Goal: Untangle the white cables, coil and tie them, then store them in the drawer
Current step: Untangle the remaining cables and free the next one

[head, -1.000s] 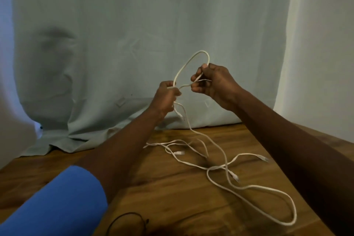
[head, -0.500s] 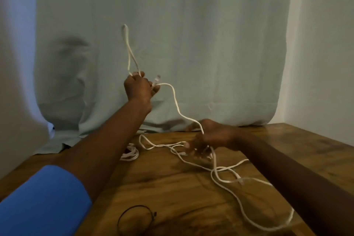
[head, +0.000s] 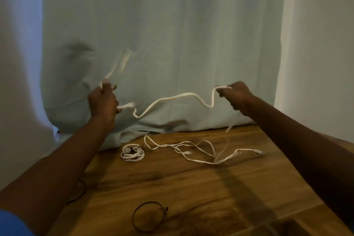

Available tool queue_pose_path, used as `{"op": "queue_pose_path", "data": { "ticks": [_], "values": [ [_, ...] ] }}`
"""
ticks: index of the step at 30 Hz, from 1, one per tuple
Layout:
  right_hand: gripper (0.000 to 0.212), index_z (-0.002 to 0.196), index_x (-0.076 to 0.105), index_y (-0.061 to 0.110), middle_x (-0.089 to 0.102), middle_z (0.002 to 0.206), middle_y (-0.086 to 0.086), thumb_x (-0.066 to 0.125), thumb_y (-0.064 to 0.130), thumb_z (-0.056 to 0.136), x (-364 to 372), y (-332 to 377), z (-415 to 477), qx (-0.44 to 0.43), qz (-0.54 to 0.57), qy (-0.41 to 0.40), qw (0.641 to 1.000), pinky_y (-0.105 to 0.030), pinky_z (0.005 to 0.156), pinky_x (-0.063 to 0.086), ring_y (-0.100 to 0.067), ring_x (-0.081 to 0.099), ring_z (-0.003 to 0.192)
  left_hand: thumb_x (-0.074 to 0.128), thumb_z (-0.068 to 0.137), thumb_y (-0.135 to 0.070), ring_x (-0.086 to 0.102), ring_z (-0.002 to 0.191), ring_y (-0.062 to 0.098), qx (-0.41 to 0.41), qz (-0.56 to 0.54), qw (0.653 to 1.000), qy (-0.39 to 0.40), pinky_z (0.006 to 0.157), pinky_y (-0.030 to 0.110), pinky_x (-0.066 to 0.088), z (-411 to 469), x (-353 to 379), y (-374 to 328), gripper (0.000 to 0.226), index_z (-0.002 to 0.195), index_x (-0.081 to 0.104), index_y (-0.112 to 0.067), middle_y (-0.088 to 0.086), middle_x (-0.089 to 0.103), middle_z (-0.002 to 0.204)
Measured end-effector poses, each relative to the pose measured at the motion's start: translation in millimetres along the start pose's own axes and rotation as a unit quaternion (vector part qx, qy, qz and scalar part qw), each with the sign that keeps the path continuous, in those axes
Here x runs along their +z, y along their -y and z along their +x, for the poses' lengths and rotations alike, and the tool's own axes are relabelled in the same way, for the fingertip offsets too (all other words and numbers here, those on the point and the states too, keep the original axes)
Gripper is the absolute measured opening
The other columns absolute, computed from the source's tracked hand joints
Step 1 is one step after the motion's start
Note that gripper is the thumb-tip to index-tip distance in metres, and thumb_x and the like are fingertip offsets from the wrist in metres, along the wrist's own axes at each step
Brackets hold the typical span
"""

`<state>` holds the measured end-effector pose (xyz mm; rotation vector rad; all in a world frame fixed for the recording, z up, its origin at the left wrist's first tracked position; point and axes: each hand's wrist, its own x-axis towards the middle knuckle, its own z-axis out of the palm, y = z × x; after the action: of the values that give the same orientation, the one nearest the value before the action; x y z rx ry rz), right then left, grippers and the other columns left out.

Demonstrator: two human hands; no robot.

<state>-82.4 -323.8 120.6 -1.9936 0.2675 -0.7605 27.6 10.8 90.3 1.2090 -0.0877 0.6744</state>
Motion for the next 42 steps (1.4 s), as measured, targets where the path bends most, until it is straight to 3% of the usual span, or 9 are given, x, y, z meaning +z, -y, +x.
{"op": "queue_pose_path", "data": {
  "ticks": [4,10,14,17,20,25,29,37,42],
  "values": [
    [0.037,0.075,0.059,0.011,0.039,0.054,0.001,0.07,0.041,0.094,52,84,-12,-0.006,0.187,0.014,0.982,-0.02,0.042,0.023,-0.011,0.029,0.04,0.068,0.096,-0.046,0.043,0.05,0.01,0.081,0.024,0.984,0.157,0.054,0.03,0.039,-55,13,8,0.034,0.094,0.076,-0.013,-0.008,0.046,0.05],
    [0.045,0.065,0.049,0.013,0.041,0.048,0.001,0.059,0.036,0.103,113,175,-32,-0.055,0.422,0.008,0.905,-0.018,0.04,0.026,-0.013,0.035,0.036,0.067,0.087,-0.062,0.05,0.047,0.004,0.141,-0.009,0.951,0.276,0.053,0.018,0.04,-106,17,8,0.052,0.101,0.071,-0.012,-0.015,0.052,0.051],
    [0.048,0.059,0.047,0.014,0.043,0.048,0.003,0.056,0.033,0.103,132,204,-44,-0.047,0.5,-0.016,0.865,-0.027,0.05,0.032,-0.015,0.039,0.044,0.067,0.099,-0.031,0.052,0.039,0.001,0.051,0.005,0.977,0.207,0.042,0.013,0.038,-94,6,-9,0.025,0.084,0.074,-0.012,-0.014,0.053,0.045],
    [0.041,0.068,0.056,0.014,0.052,0.055,0.002,0.062,0.042,0.099,136,188,-48,-0.142,0.371,0.006,0.918,-0.03,0.053,0.04,-0.013,0.049,0.048,0.057,0.104,-0.035,0.034,0.032,0.004,0.009,-0.018,0.981,0.192,0.035,0.016,0.027,-56,-29,-25,0.04,0.072,0.062,-0.013,-0.008,0.038,0.039],
    [0.043,0.119,0.06,0.018,0.069,0.101,0.0,0.072,0.048,0.09,154,139,-67,-0.227,0.175,0.147,0.947,-0.022,0.071,0.048,-0.008,0.066,0.084,0.05,0.108,-0.035,0.028,0.03,0.007,-0.059,-0.079,0.977,0.191,0.032,0.014,0.022,-31,-62,-39,0.041,0.073,0.052,-0.014,-0.006,0.03,0.041],
    [0.106,0.16,0.018,0.034,0.053,0.148,0.0,0.083,0.052,0.079,205,23,-108,-0.219,-0.122,0.431,0.867,-0.026,0.098,0.044,-0.016,0.051,0.134,0.044,0.109,-0.041,0.027,0.029,0.005,-0.127,-0.083,0.967,0.203,0.033,0.011,0.019,-18,-89,-25,0.043,0.073,0.044,-0.019,-0.008,0.027,0.043],
    [0.065,0.154,0.035,0.026,0.065,0.134,-0.008,0.065,0.028,0.097,225,-34,-108,-0.279,-0.273,0.373,0.842,-0.017,0.072,0.038,-0.027,0.063,0.118,0.045,0.109,-0.041,0.027,0.03,0.007,-0.113,-0.1,0.979,0.137,0.036,0.01,0.018,-10,-95,-14,0.045,0.07,0.045,-0.019,-0.007,0.027,0.044],
    [0.04,0.129,0.043,0.019,0.072,0.114,-0.007,0.048,0.043,0.098,200,-103,-57,-0.32,-0.505,0.195,0.777,-0.04,0.082,0.046,-0.034,0.069,0.104,0.051,0.107,-0.035,0.03,0.029,0.01,-0.081,-0.069,0.994,-0.019,0.039,0.01,0.022,10,-109,13,0.043,0.068,0.047,-0.018,-0.003,0.034,0.046],
    [0.035,0.118,0.047,0.026,0.073,0.113,-0.004,0.048,0.049,0.093,182,-145,-36,-0.266,-0.509,0.138,0.807,-0.042,0.089,0.047,-0.03,0.068,0.108,0.052,0.105,-0.035,0.035,0.033,0.013,-0.061,-0.099,0.99,-0.083,0.038,0.013,0.025,20,-114,33,0.045,0.063,0.047,-0.018,-0.004,0.037,0.044]
  ]
}}
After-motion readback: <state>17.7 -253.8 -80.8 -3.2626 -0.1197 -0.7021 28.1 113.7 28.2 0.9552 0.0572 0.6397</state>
